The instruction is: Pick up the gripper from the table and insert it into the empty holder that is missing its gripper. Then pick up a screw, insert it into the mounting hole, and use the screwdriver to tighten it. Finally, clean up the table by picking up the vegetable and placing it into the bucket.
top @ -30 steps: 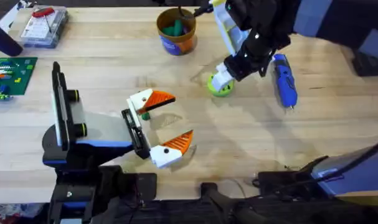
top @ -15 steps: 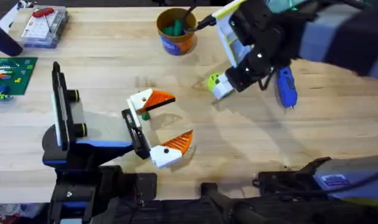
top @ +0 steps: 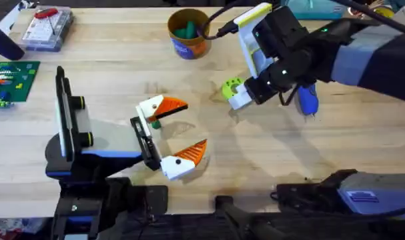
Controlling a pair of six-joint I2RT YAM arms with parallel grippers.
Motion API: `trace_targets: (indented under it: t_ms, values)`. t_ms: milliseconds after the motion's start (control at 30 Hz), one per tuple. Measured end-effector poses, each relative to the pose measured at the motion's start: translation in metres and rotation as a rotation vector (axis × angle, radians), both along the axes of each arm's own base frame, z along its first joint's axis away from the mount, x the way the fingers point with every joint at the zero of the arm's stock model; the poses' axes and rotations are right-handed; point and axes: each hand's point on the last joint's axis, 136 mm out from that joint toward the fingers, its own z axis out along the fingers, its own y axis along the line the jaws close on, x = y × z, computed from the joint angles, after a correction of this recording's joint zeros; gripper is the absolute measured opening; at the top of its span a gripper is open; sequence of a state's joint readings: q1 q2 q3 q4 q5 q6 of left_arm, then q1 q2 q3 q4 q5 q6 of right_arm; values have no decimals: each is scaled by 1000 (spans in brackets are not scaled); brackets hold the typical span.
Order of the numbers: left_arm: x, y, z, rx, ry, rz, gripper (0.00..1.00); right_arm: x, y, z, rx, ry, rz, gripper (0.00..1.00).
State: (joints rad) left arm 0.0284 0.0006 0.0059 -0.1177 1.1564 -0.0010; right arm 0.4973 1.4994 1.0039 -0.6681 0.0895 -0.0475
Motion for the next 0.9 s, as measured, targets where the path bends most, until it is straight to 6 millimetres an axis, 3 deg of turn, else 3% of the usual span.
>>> trace_targets:
  t_ms: [267,733,833,900]
  values:
    - [0,0,0,0,0,0,990,4,0,-12,-2,20,-28,990]
    - [0,0,0,0,0,0,990,8,0,-15,-24,66,-43,934]
    - [0,0,0,0,0,0,990,7,0,-19,-31,78,-44,893]
    - [0,0,0,0,0,0,990,7,0,-21,-34,84,-46,816]
